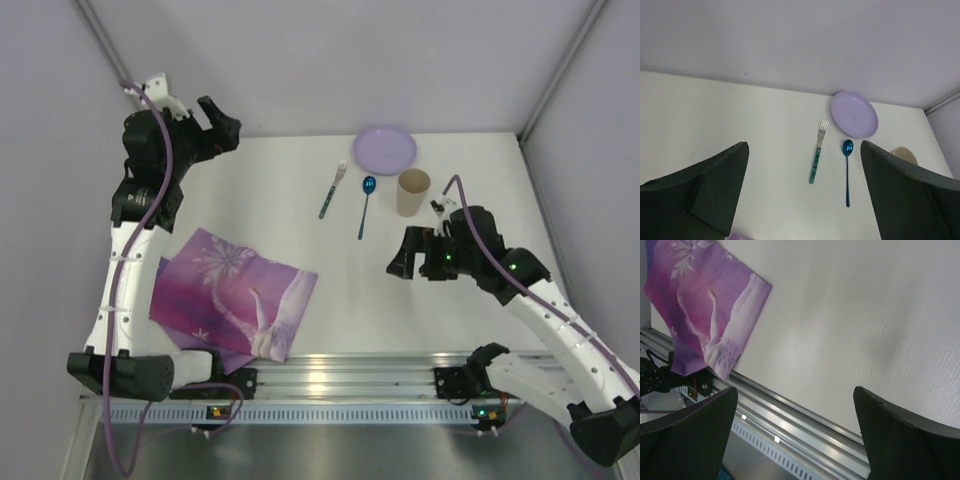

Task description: Set the dinner table for one person

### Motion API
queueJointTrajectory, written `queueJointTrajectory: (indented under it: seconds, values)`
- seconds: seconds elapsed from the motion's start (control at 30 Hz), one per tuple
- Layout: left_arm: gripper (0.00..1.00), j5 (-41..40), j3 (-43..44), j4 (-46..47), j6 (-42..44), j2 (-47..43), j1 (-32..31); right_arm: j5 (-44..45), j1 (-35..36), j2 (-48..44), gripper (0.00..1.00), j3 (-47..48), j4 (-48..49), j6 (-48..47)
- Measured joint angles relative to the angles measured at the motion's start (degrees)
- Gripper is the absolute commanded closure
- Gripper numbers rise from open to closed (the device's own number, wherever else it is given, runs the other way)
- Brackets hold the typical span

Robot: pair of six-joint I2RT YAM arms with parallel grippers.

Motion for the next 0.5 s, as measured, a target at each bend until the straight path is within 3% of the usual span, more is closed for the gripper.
queueJointTrajectory:
  seconds: [0.17, 0.33, 0.5]
  values:
    - [0.02, -6.34, -9.49, -4.39, -7.91, -5.92, -0.22, -3.23, 0.00, 4.48, 0.00, 0.04, 2.91, 0.00]
    - [0.02, -2.69, -25.99, -6.60, -13.35, -17.03, 1.27, -5.68, 0.59, 10.93, 0.00, 0.59, 6.29, -0.35]
    - [0.06, -9.44, -29.88, -14.10, -18.43, -19.63, 1.25, -6.38, 2.71, 23.19, 0.00, 7.69, 6.10, -3.17]
